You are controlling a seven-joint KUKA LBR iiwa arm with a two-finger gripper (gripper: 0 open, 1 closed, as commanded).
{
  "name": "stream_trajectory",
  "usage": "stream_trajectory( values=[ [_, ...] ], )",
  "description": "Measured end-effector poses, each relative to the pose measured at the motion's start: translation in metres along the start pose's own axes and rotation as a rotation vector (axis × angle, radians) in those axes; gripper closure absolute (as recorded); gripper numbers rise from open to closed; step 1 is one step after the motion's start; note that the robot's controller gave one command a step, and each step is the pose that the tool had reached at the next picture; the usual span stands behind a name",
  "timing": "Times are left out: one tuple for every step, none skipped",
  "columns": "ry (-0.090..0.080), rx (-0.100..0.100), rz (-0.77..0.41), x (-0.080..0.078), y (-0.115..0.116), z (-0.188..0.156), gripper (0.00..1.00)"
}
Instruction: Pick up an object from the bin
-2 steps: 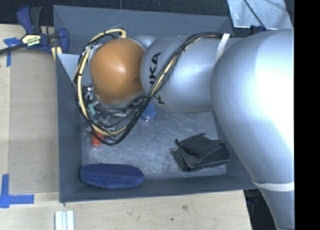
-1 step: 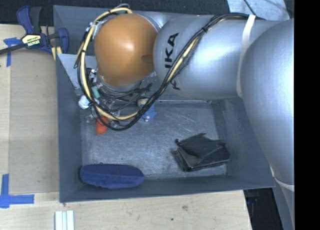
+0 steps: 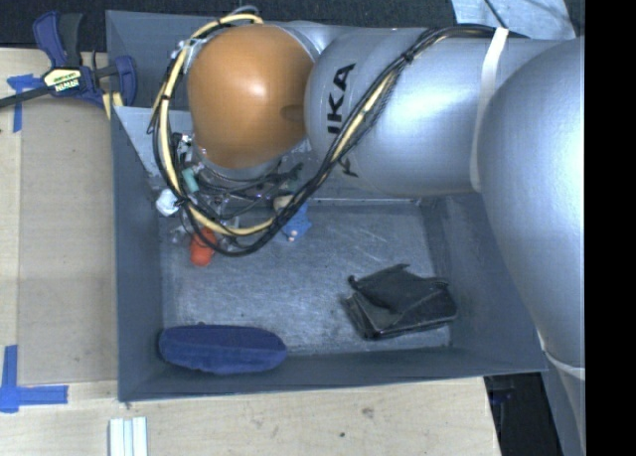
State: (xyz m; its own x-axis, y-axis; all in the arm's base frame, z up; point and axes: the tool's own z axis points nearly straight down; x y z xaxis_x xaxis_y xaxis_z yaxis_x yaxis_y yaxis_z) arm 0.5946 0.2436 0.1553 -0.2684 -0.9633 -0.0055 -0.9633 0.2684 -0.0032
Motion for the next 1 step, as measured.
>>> stream_trajectory(
  values=[
    [0.000,0.002,0.006,-0.0009,-0.0012,-0.0252,1.00]
  ],
)
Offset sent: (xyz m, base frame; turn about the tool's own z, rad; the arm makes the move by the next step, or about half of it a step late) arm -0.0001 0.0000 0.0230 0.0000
